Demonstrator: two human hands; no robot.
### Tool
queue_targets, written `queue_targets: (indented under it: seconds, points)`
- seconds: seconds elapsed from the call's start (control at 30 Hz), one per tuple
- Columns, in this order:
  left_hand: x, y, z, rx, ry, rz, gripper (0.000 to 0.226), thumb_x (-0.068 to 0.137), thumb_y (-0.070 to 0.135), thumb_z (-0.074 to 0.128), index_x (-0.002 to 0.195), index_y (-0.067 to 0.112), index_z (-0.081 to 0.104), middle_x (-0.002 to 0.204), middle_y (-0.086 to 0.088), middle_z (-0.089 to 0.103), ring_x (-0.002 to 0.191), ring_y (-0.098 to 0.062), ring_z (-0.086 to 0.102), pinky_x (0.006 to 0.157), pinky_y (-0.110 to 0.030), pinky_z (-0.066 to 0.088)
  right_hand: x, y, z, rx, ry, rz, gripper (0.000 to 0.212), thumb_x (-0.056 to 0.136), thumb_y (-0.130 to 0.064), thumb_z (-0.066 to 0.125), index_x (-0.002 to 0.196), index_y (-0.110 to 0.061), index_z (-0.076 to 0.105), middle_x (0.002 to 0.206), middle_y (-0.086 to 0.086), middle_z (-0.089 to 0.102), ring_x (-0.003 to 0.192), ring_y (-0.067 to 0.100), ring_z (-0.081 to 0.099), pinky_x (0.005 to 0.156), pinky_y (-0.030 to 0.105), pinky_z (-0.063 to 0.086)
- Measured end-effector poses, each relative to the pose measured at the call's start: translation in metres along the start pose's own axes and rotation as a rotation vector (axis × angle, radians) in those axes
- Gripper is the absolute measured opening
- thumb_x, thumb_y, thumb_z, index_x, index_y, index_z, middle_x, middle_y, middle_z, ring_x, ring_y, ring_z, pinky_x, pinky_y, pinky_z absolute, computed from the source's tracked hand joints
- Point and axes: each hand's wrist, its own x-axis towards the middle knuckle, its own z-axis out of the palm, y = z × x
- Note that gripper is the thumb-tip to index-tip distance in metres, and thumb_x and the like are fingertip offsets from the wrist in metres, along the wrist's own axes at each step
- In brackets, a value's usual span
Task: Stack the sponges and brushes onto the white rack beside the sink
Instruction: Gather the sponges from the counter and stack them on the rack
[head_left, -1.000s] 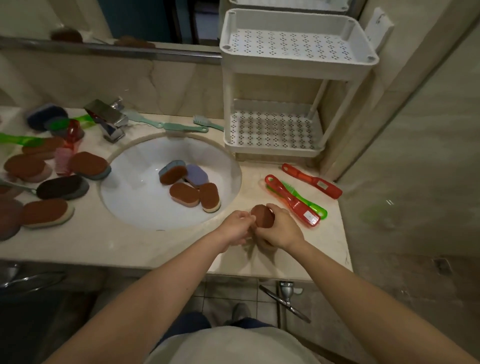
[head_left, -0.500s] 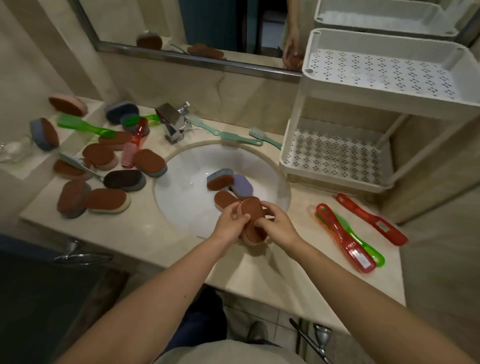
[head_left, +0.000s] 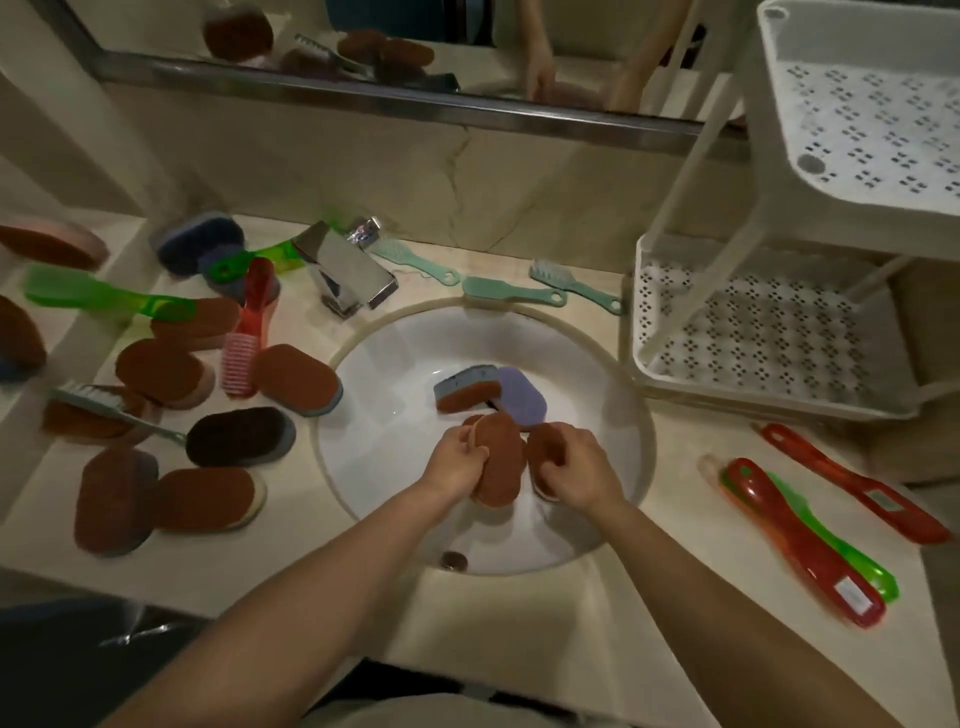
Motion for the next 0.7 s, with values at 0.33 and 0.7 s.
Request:
queue_targets:
  seconds: [0.33,0.7]
  points:
    - [0.043,-0.006,-0.017,0.144,-0.125,-0.054,0.034,0.099,0.009,0.044,0.132,0.008,0.050,0.122,-0.011,0.062,0.109,-0.025,0.060,0.089,-0.029,0.049,0.033,0.012,0.041,-0.174,-0.024,0.216,0.073,0.087,-0.027,0.062,0.149,-0.029,0.024,0.148,0.008,0.025,0.123,0.034,0.044,0.099,0.046,0.044]
    - [0.051,-0.003,-0.014,-0.036,-0.106,-0.099,0.023,0.098,0.019,0.041,0.105,0.020,0.062,0.104,-0.006,0.066,0.089,-0.016,0.062,0.076,-0.029,0.051,0.032,0.011,0.041,-0.060,0.128,0.287,0.069,0.093,-0.046,0.049,0.150,-0.023,0.020,0.144,0.013,0.029,0.123,0.036,0.044,0.099,0.046,0.043]
